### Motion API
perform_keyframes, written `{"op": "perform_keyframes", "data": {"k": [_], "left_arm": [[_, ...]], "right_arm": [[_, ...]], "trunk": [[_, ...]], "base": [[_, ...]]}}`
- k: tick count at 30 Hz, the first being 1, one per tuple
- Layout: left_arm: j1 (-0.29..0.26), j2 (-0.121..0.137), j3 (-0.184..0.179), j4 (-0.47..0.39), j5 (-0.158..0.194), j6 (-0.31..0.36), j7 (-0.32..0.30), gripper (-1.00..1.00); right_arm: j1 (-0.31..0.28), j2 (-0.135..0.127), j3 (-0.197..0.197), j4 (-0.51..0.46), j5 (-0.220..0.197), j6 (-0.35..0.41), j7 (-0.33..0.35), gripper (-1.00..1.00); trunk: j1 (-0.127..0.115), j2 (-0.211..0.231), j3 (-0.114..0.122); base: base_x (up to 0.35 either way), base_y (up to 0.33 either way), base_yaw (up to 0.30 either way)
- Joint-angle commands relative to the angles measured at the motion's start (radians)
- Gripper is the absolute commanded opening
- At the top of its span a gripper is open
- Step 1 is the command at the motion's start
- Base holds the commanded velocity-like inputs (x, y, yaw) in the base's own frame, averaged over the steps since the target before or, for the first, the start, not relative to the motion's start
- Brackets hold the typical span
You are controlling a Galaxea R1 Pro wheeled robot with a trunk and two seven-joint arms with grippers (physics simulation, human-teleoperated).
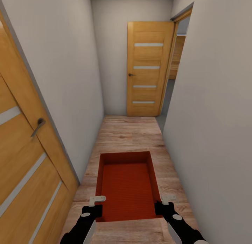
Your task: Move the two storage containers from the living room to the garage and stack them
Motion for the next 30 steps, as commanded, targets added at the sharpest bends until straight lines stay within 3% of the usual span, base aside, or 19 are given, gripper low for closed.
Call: {"op": "perform_keyframes", "data": {"k": [1, 30], "left_arm": [[-0.001, -0.001, 0.003, -0.01, -0.019, 0.007, 0.002, -1.0], [-0.001, -0.001, 0.001, -0.01, -0.02, 0.007, 0.004, -1.0]], "right_arm": [[-0.001, -0.008, 0.015, 0.004, -0.015, -0.004, -0.001, -1.0], [-0.001, -0.008, 0.016, 0.004, -0.015, -0.004, -0.001, -1.0]], "trunk": [[0.001, -0.002, -0.002], [0.001, -0.002, -0.002]], "base": [[0.304, 0.091, 0.0], [0.322, 0.024, 0.0]]}}
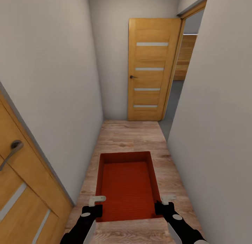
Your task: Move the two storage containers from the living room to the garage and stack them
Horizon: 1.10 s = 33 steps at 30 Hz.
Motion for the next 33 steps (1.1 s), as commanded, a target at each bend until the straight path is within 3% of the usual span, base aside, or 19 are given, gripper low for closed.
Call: {"op": "perform_keyframes", "data": {"k": [1, 33], "left_arm": [[-0.001, -0.001, 0.003, -0.01, -0.021, 0.007, 0.003, -1.0], [-0.001, -0.001, 0.004, -0.01, -0.021, 0.007, 0.003, -1.0]], "right_arm": [[-0.001, -0.008, 0.016, 0.004, -0.015, -0.004, -0.001, -1.0], [-0.001, -0.008, 0.015, 0.004, -0.016, -0.002, 0.0, -1.0]], "trunk": [[0.001, -0.002, -0.002], [0.001, -0.002, -0.002]], "base": [[0.325, 0.0, 0.0], [0.325, 0.0, 0.0]]}}
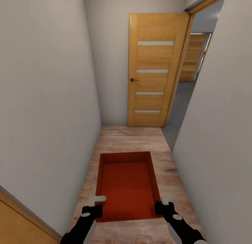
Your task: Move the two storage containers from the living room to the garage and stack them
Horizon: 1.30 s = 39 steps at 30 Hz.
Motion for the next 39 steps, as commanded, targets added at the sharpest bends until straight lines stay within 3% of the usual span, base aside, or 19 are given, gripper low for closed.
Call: {"op": "perform_keyframes", "data": {"k": [1, 39], "left_arm": [[-0.001, -0.001, 0.003, -0.011, -0.022, 0.007, 0.003, -1.0], [-0.001, -0.001, 0.002, -0.008, -0.022, 0.006, 0.003, -1.0]], "right_arm": [[-0.001, -0.008, 0.015, 0.004, -0.015, -0.004, 0.0, -1.0], [-0.001, -0.008, 0.016, 0.004, -0.015, -0.004, -0.002, -1.0]], "trunk": [[0.001, -0.002, -0.002], [0.001, -0.002, -0.002]], "base": [[0.325, 0.0, 0.0], [0.325, 0.0, 0.0]]}}
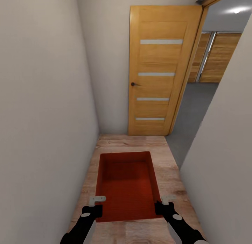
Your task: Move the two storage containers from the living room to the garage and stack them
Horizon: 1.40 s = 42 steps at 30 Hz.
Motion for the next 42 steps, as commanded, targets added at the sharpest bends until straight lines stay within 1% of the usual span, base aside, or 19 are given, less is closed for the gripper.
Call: {"op": "perform_keyframes", "data": {"k": [1, 42], "left_arm": [[-0.001, -0.001, 0.003, -0.009, -0.022, 0.007, 0.003, -1.0], [-0.001, -0.001, 0.003, -0.009, -0.022, 0.007, 0.003, -1.0]], "right_arm": [[-0.001, -0.007, 0.015, 0.005, -0.015, -0.004, -0.001, -1.0], [-0.001, -0.007, 0.016, 0.005, -0.015, -0.004, -0.001, -1.0]], "trunk": [[0.001, -0.002, -0.002], [0.001, -0.002, -0.002]], "base": [[0.325, 0.0, 0.0], [0.325, 0.0, 0.0]]}}
